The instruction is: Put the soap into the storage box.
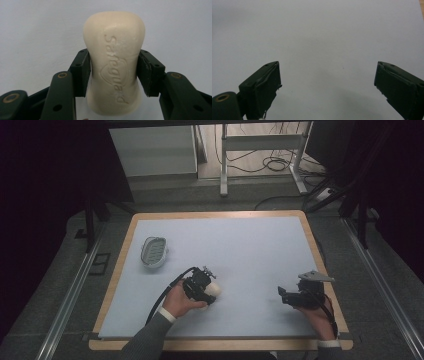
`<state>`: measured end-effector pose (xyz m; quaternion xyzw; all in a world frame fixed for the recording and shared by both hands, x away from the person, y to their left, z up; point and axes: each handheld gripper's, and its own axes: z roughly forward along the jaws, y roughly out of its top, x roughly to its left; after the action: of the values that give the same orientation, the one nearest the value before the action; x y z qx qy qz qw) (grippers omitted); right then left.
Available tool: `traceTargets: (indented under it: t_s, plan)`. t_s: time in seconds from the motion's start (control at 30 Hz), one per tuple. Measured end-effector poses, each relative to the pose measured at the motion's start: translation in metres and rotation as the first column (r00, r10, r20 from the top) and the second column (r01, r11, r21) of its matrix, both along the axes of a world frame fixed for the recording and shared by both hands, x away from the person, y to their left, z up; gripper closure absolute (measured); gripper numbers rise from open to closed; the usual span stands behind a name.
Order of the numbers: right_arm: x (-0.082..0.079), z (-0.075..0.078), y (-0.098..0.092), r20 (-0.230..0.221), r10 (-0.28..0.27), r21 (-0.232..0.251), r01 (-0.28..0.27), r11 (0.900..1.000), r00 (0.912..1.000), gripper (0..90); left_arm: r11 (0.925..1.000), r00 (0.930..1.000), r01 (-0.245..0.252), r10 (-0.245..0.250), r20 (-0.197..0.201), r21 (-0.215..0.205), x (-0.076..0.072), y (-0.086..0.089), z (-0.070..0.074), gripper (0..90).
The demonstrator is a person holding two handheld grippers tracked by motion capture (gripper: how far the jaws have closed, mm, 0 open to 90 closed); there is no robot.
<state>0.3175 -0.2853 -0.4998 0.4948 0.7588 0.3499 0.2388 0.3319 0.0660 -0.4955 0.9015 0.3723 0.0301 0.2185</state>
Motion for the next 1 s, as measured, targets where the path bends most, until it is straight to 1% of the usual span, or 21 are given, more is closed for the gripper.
traceTargets:
  t_s: [0.2, 0.27, 0.37, 0.5, 0.7, 0.83, 0.9, 1.0]
  plan:
    - [0.0, 0.0, 0.0, 0.0, -0.002, -0.004, 0.002, 1.0, 1.0, 6.9, 0.9999, 0.9999, 0.004, -0.004, 0.016, -0.015, 0.0, 0.007, 0.009, 48.7]
    - [0.0, 0.0, -0.001, 0.0, -0.003, -0.004, 0.003, 1.0, 1.0, 6.8, 0.9998, 0.9998, 0.002, -0.002, 0.018, -0.021, 0.0, 0.008, 0.009, 48.9]
    - [0.0, -0.001, -0.001, -0.002, -0.006, -0.006, 0.006, 1.0, 1.0, 6.8, 0.9997, 0.9998, 0.001, -0.001, 0.017, -0.024, 0.001, 0.007, 0.005, 49.1]
    - [0.001, -0.001, -0.001, -0.004, -0.006, -0.006, 0.006, 1.0, 1.0, 6.8, 1.0, 0.9998, 0.007, -0.007, 0.017, -0.005, 0.002, 0.0, -0.002, 49.1]
    - [0.001, -0.002, -0.001, -0.007, -0.008, -0.011, 0.008, 1.0, 0.9999, 6.8, 0.9995, 0.9997, 0.017, -0.017, 0.02, 0.026, 0.003, -0.007, -0.008, 48.9]
    - [0.001, -0.002, -0.001, -0.007, -0.008, -0.011, 0.008, 1.0, 0.9999, 6.8, 0.9992, 0.9997, 0.019, -0.02, 0.017, 0.035, 0.003, -0.008, -0.01, 48.3]
    - [0.001, -0.002, -0.001, -0.006, -0.007, -0.009, 0.007, 1.0, 1.0, 6.8, 0.9994, 0.9996, 0.021, -0.022, 0.018, 0.029, 0.002, -0.007, -0.011, 47.7]
    - [0.001, -0.002, -0.002, -0.006, -0.009, -0.008, 0.009, 1.0, 0.9999, 6.8, 0.9993, 0.9996, 0.022, -0.023, 0.014, 0.03, 0.0, -0.007, -0.01, 41.9]
